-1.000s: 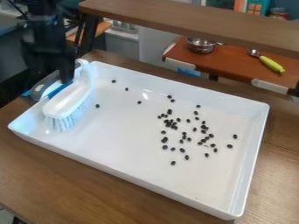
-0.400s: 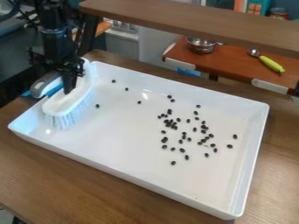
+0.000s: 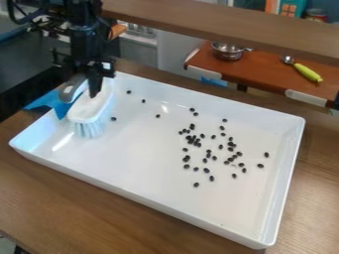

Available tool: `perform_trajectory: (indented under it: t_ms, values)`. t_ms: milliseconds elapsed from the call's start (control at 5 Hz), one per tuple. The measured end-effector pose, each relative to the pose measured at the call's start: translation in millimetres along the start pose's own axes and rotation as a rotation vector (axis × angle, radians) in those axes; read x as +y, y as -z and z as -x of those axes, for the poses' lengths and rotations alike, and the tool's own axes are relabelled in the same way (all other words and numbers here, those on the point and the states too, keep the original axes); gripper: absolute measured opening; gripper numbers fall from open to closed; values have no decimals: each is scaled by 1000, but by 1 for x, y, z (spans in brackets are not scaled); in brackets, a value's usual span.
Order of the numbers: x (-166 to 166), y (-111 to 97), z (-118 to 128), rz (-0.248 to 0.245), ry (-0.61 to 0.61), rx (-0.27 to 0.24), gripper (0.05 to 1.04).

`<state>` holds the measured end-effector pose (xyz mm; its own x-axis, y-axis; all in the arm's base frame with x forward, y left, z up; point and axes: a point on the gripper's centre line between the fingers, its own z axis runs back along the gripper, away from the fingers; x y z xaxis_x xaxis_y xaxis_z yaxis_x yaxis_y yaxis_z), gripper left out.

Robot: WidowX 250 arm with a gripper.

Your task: Sweep into pile

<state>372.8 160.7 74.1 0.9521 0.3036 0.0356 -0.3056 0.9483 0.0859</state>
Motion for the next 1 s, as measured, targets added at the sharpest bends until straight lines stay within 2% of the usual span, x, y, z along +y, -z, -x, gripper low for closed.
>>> perform_trajectory:
  t_ms: [400,800,1000]
  values:
    - [-5,-2,-12,10,-15,17,488]
    - [-8,1,-21,18,17,0,488]
    - [-15,5,-23,21,50,9,488]
